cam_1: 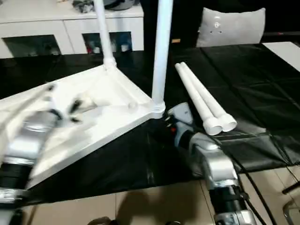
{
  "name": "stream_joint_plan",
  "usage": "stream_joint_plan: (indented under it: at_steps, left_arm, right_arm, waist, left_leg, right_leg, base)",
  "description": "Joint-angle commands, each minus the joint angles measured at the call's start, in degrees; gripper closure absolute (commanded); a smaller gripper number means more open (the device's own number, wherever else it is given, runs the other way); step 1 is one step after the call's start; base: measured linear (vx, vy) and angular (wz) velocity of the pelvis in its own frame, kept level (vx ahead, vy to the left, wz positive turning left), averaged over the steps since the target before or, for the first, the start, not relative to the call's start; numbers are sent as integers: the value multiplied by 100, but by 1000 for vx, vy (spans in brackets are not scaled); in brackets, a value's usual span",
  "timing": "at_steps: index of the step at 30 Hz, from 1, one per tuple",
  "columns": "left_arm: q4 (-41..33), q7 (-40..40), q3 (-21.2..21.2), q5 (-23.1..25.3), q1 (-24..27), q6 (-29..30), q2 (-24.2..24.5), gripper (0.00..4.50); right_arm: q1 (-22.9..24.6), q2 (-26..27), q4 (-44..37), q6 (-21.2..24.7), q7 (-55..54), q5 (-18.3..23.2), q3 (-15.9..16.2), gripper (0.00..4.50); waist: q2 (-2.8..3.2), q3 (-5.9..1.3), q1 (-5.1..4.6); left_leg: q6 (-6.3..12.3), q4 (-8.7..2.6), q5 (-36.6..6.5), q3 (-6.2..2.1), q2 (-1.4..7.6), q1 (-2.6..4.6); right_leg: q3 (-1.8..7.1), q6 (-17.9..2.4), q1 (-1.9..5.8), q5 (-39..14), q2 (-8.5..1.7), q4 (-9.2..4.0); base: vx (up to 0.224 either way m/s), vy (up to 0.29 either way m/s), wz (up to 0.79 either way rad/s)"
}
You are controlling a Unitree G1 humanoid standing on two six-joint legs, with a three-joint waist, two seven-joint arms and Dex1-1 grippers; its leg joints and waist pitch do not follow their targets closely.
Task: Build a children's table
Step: Rotate table base
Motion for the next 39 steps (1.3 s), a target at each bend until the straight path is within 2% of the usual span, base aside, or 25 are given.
stream_joint_plan:
  at_steps: [1,3,4,6,7,11,15,16,17,18,20,21,26,31,34,37,39]
  left_arm:
    - [-231,-92,75,161,115,349,177,391]
    - [-220,-131,103,266,177,492,386,423]
    - [-177,-117,97,350,213,494,496,429]
    - [-107,-226,-18,493,345,531,772,447]
    - [-147,-197,-3,485,381,657,832,447]
    - [-349,-544,-141,477,616,1066,1198,447]
    - [-715,-1364,-366,207,925,1378,1459,447]
    - [-811,-1571,-432,97,977,1411,1489,447]
    - [-873,-1761,-506,2,1017,1332,1513,447]
    - [-899,-1829,-533,-49,1028,1310,1514,447]
    - [-936,-2301,-785,-292,1053,1097,1513,447]
    - [-898,-2509,-905,-352,1046,1004,1517,447]
    - [-873,-3076,-1155,-479,1028,748,1553,447]
    - [-981,-3770,-1236,-1042,803,372,1328,447]
    - [-979,-4070,-1218,-1370,559,164,1019,447]
    - [-812,-4105,-1252,-1403,358,122,802,447]
    - [-504,-3982,-1332,-1285,167,-71,619,447]
  right_arm:
    - [-179,-4,126,208,-56,-121,117,0]
    - [-279,-8,303,280,-45,-205,211,0]
    - [-318,-1,375,299,-52,-244,250,0]
    - [-394,17,491,358,-45,-271,310,0]
    - [-431,25,541,315,-49,-290,336,0]
    - [-605,105,802,156,-84,-351,386,0]
    - [-932,318,1341,-44,-226,-383,347,0]
    - [-1020,366,1488,-83,-259,-388,344,0]
    - [-1103,416,1626,-126,-288,-384,332,0]
    - [-1138,439,1684,-144,-299,-378,323,0]
    - [-1367,595,2072,-298,-373,-359,263,0]
    - [-1460,659,2246,-353,-394,-358,229,0]
    - [-1617,735,2576,-510,-376,-423,249,0]
    - [-1782,804,2960,-735,-279,-490,311,0]
    - [-1888,856,3132,-877,-257,-491,286,0]
    - [-1932,877,3165,-935,-235,-492,278,0]
    - [-1977,882,3221,-998,-235,-501,270,0]
  waist:
    - [17,-363,-12]
    - [3,-365,-12]
    - [26,-372,-3]
    - [33,-371,0]
    - [41,-369,11]
    - [53,-361,34]
    - [66,-340,35]
    - [78,-345,42]
    - [80,-347,39]
    - [79,-354,51]
    - [97,-360,45]
    - [109,-369,45]
    - [107,-377,35]
    - [101,-373,35]
    - [82,-379,19]
    - [74,-389,24]
    - [56,-394,-7]
  left_leg:
    - [63,-494,-1981,-161,255,132]
    - [71,-499,-1899,-154,261,111]
    - [60,-490,-1905,-157,263,125]
    - [68,-494,-1909,-152,259,118]
    - [45,-495,-1959,-147,266,143]
    - [-26,-506,-2081,-150,272,159]
    - [-104,-525,-2293,-159,280,175]
    - [-136,-518,-2353,-166,280,191]
    - [-143,-526,-2357,-170,278,178]
    - [-156,-523,-2386,-166,281,198]
    - [-179,-532,-2393,-175,278,175]
    - [-194,-526,-2409,-169,278,190]
    - [-217,-534,-2287,-158,272,177]
    - [-228,-528,-2343,-146,275,190]
    - [-212,-519,-2259,-135,274,180]
    - [-170,-508,-2123,-130,265,170]
    - [-118,-502,-2007,-125,256,147]
  right_leg:
    - [259,-582,215,-2444,-323,-435]
    - [267,-716,224,-2222,-317,-411]
    - [269,-777,213,-2140,-320,-385]
    - [277,-783,219,-2090,-322,-380]
    - [284,-787,203,-2089,-321,-387]
    - [292,-852,193,-2099,-331,-373]
    - [304,-878,179,-2288,-352,-398]
    - [312,-911,168,-2297,-372,-395]
    - [307,-918,183,-2279,-363,-384]
    - [311,-935,169,-2234,-360,-383]
    - [309,-975,191,-2143,-365,-359]
    - [313,-1001,180,-2034,-357,-357]
    - [323,-1064,223,-1762,-350,-312]
    - [325,-1094,227,-1923,-369,-328]
    - [329,-1120,246,-1879,-372,-317]
    - [327,-1150,261,-1782,-366,-303]
    - [320,-1146,281,-1736,-361,-298]
  base:
    - [0,0,0]
    - [0,0,0]
    - [0,0,0]
    - [0,0,0]
    - [0,0,0]
    - [0,0,0]
    - [0,0,0]
    - [0,0,0]
    - [0,0,0]
    - [0,0,0]
    - [0,0,0]
    - [0,0,0]
    - [0,0,0]
    - [0,0,0]
    - [0,0,0]
    - [0,0,0]
    - [0,0,0]
